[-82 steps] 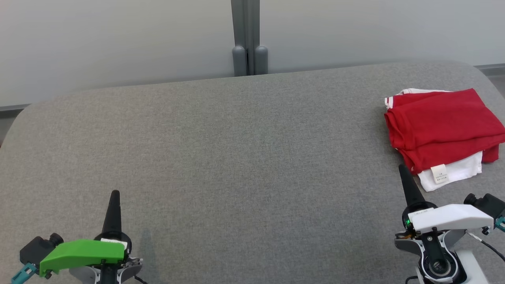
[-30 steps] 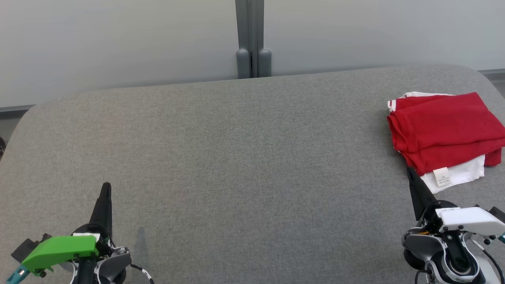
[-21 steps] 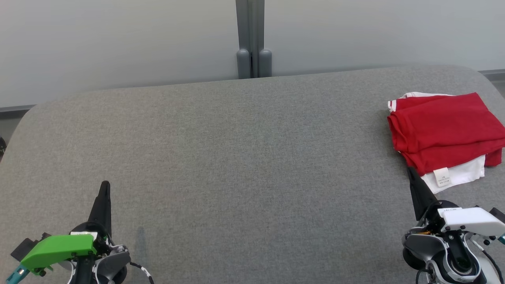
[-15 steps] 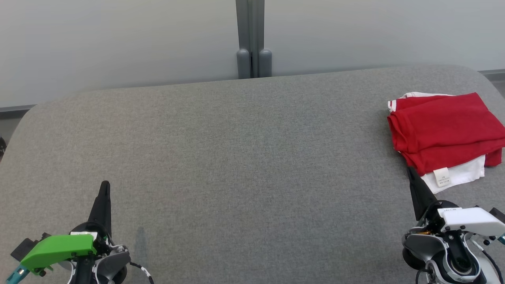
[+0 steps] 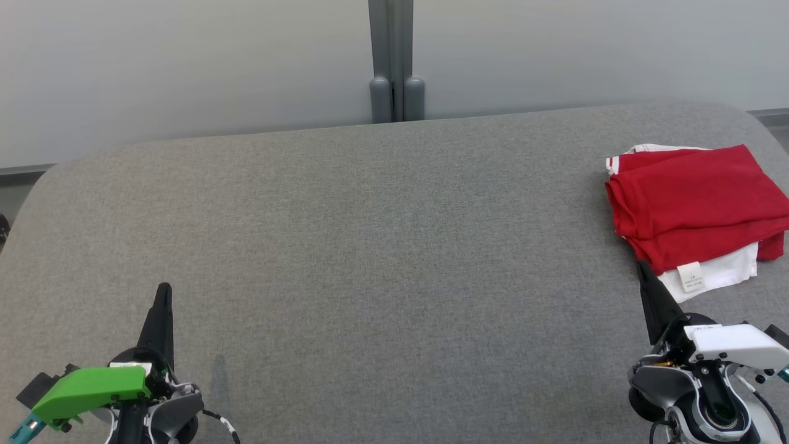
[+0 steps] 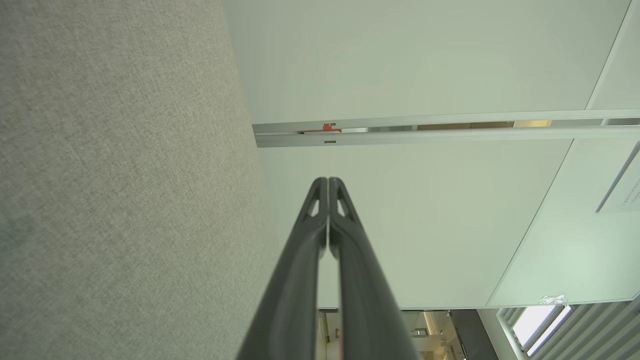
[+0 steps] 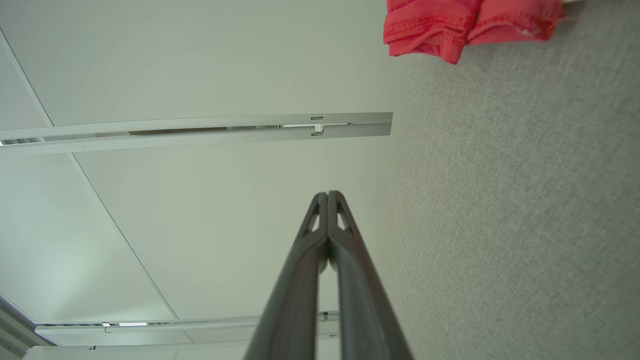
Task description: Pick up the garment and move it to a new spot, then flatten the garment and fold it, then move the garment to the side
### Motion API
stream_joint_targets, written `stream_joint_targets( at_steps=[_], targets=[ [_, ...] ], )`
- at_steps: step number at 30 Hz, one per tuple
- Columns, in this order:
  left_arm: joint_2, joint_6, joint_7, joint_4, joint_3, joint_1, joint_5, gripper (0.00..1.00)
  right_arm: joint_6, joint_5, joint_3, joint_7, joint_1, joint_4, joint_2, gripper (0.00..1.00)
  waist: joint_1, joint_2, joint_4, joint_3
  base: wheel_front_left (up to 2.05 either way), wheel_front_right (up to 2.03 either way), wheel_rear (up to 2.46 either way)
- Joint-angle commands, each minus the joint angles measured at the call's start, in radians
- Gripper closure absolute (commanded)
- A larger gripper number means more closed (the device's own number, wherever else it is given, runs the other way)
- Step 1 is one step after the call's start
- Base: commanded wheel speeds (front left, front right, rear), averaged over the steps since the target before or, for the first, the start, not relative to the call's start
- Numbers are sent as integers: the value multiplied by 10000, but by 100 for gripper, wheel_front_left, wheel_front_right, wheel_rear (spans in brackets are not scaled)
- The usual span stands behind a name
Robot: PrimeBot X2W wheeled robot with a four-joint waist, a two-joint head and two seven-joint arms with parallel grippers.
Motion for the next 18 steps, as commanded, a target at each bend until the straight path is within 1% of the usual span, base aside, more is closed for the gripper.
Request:
stream_joint_targets(
  at_steps=[1, 18],
  targets=[
    [36, -57, 22, 11, 47, -104, 22, 100, 4, -31, -25, 13, -41, 25, 3, 100, 0, 0, 0, 0, 0, 0, 0],
    [21, -55, 28, 11, 61, -106, 43, 100, 4, -66, -54, 54, -44, 26, 22, 100, 0, 0, 0, 0, 0, 0, 0]
  ],
)
